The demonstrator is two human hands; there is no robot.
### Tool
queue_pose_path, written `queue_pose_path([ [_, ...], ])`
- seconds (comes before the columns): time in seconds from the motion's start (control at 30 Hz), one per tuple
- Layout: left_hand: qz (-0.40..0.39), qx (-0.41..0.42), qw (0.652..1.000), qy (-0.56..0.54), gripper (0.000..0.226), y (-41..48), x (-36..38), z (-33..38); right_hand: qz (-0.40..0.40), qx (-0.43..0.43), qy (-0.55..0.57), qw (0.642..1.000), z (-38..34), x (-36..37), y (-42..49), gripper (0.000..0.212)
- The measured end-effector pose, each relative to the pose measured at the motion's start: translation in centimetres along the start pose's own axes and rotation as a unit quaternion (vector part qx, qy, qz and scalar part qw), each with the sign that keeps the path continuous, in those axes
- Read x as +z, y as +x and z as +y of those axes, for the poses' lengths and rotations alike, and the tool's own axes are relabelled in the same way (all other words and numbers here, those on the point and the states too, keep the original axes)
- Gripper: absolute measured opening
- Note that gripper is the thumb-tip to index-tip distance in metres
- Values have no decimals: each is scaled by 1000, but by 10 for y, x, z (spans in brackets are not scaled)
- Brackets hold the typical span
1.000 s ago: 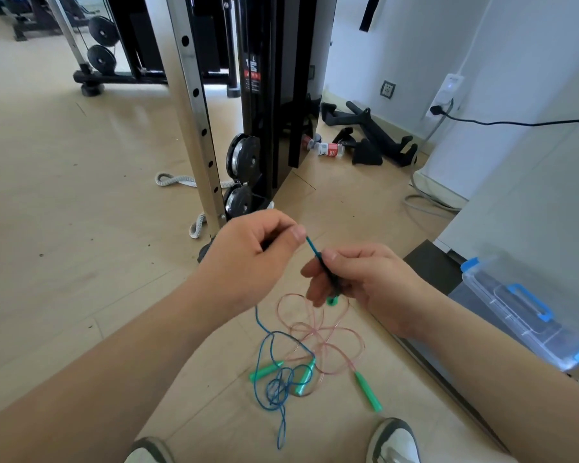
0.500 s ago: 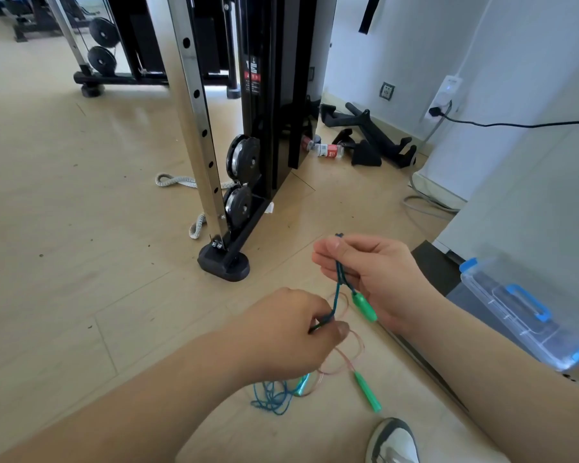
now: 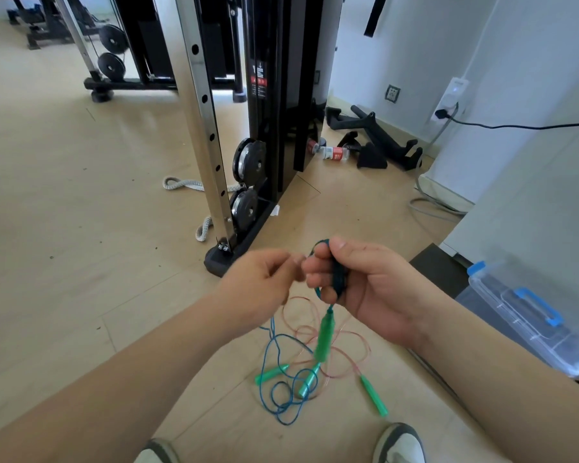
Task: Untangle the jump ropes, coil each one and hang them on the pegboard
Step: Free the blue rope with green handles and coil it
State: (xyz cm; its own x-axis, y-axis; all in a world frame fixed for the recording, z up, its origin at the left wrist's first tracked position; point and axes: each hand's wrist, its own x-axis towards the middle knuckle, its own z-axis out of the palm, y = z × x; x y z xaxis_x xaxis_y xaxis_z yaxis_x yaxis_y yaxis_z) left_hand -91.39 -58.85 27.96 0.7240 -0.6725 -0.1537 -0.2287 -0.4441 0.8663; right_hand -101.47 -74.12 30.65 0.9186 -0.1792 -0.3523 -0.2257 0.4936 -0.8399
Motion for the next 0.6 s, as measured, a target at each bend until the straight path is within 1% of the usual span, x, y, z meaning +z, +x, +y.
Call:
queue_pose_path([
  [0.07,-53,1,996,66,32,-6,13,-4,34,-7,89,995,0,-1,4,24],
  [0.1,-74,20,991,112,32,-11,20,-4,54,-15,113,992,1,-4,7,24],
  [0.13,-93,46,982,156,33,-15,25,-3,81,-27,104,991,2,-8,10,24],
  [0.17,-109,73,972,195,33,-20,30,-1,118,-41,54,991,6,-14,15,25],
  [0.2,-119,95,963,224,34,-23,34,1,158,-57,-30,985,9,-21,19,26],
  [0.23,-122,114,956,243,32,-25,35,5,192,-75,-129,970,13,-26,21,24],
  [0.3,-112,140,953,244,25,-27,31,14,215,-107,-282,929,16,-32,21,21],
  [0.33,-101,144,962,209,19,-26,27,18,210,-117,-323,915,17,-33,20,20],
  [0.37,-89,141,975,148,15,-24,22,21,200,-122,-345,909,16,-33,17,19],
  [0.43,-58,124,990,15,16,-20,10,28,162,-118,-362,910,13,-30,13,23],
  [0.47,-34,122,992,-16,18,-17,5,28,132,-107,-356,919,12,-27,11,26],
  [0.5,-4,127,992,-24,20,-14,1,27,100,-88,-327,935,10,-23,9,30],
  [0.57,54,132,989,-32,17,-5,-5,23,44,-32,-223,973,5,-15,5,35],
  [0.6,74,123,989,-42,17,-1,-7,20,21,-6,-178,984,2,-11,2,33],
])
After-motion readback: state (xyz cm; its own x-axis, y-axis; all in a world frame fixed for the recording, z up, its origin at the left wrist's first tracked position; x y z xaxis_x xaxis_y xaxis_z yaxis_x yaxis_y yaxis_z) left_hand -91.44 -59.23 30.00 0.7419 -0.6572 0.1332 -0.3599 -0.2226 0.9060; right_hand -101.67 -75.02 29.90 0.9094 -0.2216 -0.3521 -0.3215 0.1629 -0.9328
